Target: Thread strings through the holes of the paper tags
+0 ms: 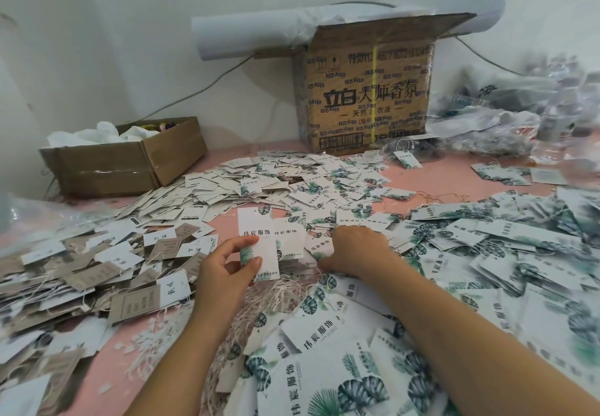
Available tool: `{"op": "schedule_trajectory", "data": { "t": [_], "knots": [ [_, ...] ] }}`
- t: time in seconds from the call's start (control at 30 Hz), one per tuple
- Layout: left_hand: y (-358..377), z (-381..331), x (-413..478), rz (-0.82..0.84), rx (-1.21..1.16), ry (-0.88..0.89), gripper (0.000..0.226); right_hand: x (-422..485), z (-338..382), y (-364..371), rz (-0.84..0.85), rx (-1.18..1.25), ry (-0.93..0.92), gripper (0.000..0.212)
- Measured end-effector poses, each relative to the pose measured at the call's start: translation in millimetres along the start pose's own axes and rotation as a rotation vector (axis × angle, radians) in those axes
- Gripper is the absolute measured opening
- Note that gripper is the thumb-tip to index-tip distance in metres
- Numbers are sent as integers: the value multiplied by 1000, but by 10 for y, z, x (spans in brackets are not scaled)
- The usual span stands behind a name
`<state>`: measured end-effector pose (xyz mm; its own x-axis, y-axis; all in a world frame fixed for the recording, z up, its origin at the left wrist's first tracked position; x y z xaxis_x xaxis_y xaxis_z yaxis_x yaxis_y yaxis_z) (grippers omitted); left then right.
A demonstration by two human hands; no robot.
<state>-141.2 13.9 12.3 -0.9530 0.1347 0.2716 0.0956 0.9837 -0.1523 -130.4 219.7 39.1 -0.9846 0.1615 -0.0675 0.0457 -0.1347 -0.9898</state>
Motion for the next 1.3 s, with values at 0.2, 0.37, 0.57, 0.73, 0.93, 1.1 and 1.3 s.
{"op": "schedule_trajectory", "data": {
  "t": [0.2, 0.37, 0.57, 0.73, 0.93, 1.1, 1.3],
  "knots": [
    [17, -63, -24, -19, 7, 19, 36, -13, 15, -2, -51, -23, 17, 24],
    [27, -82, -39, -13, 21, 24, 32, -29, 44, 14, -51, -43, 19, 36],
    [12, -39, -26, -17, -4, 9, 33, -27, 58, 32, -84, -70, 30, 32],
    [5, -6, -13, -21, -18, -7, 33, -17, 53, 30, -69, -67, 32, 27],
    [1, -6, -11, -21, -28, -29, 33, -25, 27, -9, -40, -28, 25, 28],
    [3, -12, -13, -29, -22, -36, 33, -47, 9, -36, -10, -1, 38, 36],
    [7, -34, -19, -31, 11, -24, 32, -67, -3, -72, 15, 1, 39, 28]
  ]
}}
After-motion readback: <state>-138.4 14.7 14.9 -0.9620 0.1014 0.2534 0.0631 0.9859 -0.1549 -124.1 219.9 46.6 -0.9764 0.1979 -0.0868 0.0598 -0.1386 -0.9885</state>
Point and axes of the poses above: each hand's wrist, its own x-axis towards the middle knuckle, its own y-axis out of the palm, z = x × y, the point moved 2 cm from there along x, towards the middle knuckle, and after that the axes turned 3 degrees about z, right-handed, at the moved point
